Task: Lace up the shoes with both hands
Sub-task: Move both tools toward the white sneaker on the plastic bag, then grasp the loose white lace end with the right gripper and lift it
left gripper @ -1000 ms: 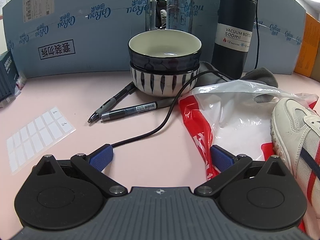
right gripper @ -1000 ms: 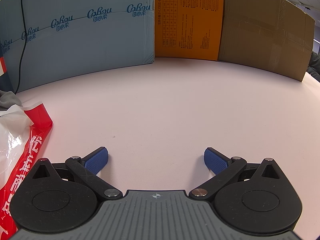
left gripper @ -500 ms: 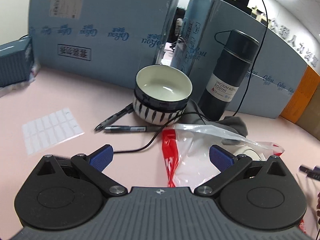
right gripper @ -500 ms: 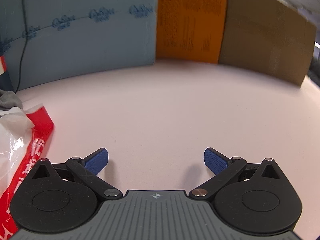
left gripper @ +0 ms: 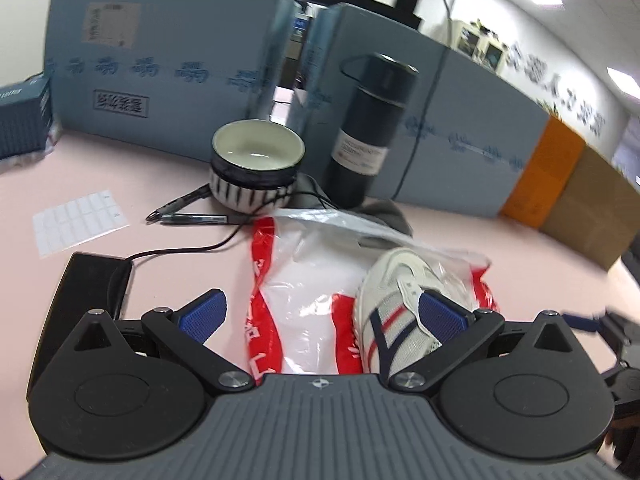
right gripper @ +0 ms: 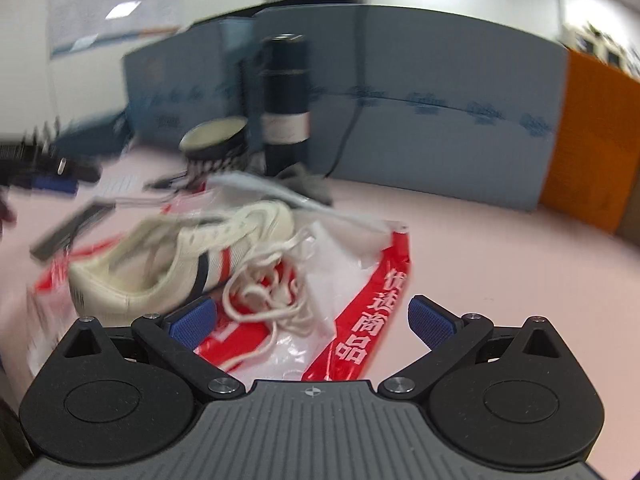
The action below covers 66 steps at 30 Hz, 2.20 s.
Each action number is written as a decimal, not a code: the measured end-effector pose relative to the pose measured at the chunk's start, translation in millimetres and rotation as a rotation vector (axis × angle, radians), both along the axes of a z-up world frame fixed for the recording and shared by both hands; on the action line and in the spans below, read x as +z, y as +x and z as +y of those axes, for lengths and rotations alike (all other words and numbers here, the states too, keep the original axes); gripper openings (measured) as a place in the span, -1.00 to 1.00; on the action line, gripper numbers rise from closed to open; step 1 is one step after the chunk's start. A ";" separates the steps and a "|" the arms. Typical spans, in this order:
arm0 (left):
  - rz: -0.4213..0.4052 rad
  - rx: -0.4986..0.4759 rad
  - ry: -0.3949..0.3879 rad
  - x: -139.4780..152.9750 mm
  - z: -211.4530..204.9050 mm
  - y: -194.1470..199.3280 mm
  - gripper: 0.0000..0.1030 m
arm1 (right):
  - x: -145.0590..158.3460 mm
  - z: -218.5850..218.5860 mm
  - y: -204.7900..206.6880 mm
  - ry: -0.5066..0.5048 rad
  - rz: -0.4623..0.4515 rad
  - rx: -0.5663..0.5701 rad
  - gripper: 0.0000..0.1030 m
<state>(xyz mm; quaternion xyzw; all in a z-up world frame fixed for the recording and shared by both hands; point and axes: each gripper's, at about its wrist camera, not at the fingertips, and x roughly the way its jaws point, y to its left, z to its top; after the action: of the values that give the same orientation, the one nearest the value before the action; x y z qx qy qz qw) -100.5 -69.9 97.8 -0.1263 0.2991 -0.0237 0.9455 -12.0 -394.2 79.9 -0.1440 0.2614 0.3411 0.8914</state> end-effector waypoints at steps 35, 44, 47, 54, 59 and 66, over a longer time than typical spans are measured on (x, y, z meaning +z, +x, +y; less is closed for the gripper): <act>0.025 0.038 0.049 -3.3 -12.4 -27.5 1.00 | 55.7 30.3 59.3 0.102 -0.117 0.130 -0.88; 0.008 -0.057 0.035 -3.1 -33.6 -14.8 1.00 | 155.9 1.6 38.0 0.206 -0.395 0.043 -0.88; 0.007 -0.070 0.019 -3.2 -36.4 -11.3 1.00 | 178.7 -18.1 33.3 0.212 -0.472 -0.024 -0.88; 0.020 -0.107 0.001 -5.8 -43.9 -3.3 1.00 | 209.6 -75.7 31.3 0.141 -0.586 -0.208 -0.88; 0.036 -0.133 -0.002 -9.5 -50.1 -0.3 1.00 | 208.9 -115.2 40.6 0.035 -0.545 -0.331 -0.88; 0.035 -0.125 -0.003 -9.6 -49.9 1.0 1.00 | 132.0 -148.3 44.6 -0.072 -0.308 -0.422 -0.88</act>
<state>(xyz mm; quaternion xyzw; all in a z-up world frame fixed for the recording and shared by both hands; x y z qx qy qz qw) -99.4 -119.8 88.2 -0.1090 0.3226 -0.0808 0.9367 32.6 -542.5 211.9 -0.1681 0.1590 0.1122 0.9664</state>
